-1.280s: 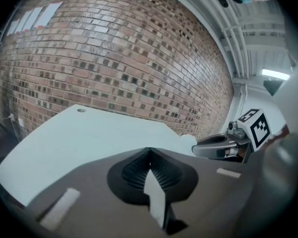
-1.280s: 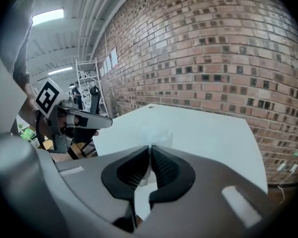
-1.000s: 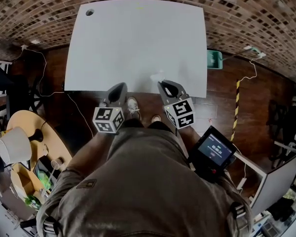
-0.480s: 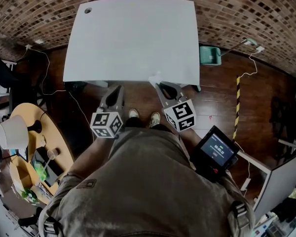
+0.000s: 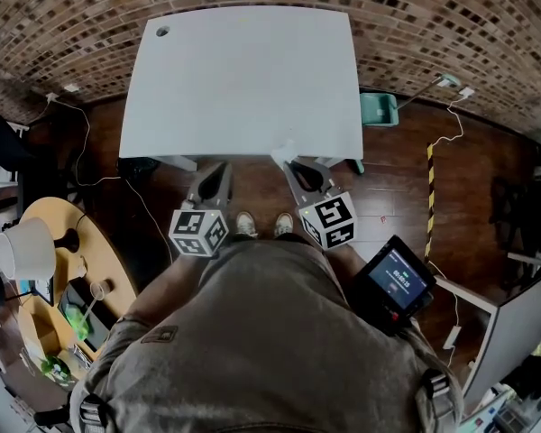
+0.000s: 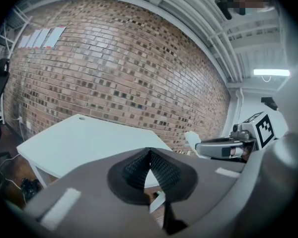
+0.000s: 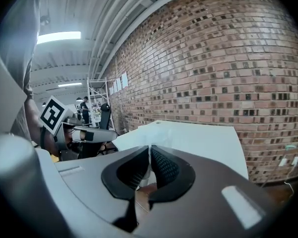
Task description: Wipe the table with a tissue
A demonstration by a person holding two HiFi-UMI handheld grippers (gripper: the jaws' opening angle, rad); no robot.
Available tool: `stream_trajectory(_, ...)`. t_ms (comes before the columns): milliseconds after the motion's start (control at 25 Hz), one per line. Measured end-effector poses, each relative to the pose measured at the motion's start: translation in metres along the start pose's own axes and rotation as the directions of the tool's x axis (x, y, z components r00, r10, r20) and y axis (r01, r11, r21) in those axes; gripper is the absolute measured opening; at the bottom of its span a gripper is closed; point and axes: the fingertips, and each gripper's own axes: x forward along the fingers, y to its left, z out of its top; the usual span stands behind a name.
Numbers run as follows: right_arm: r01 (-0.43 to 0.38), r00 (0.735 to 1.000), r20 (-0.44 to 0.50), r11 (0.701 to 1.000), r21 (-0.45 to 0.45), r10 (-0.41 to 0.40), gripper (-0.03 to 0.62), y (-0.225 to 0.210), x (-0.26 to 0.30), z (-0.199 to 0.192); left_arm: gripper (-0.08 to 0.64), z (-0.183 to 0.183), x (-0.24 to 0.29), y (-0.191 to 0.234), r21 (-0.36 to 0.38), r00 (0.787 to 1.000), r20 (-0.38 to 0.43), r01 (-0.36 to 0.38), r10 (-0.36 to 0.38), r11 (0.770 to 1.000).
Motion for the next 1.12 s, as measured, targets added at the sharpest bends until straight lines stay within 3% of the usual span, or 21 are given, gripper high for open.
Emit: stream_trajectory(1120,0.036,0.999,-0.001,0.999,-0.012,-0.036,0.028,0.017,0.011,0.008,0.002,0.006,-0.002,0.009,0.008,0.998,-0.006,0.065,-0.065,0.998)
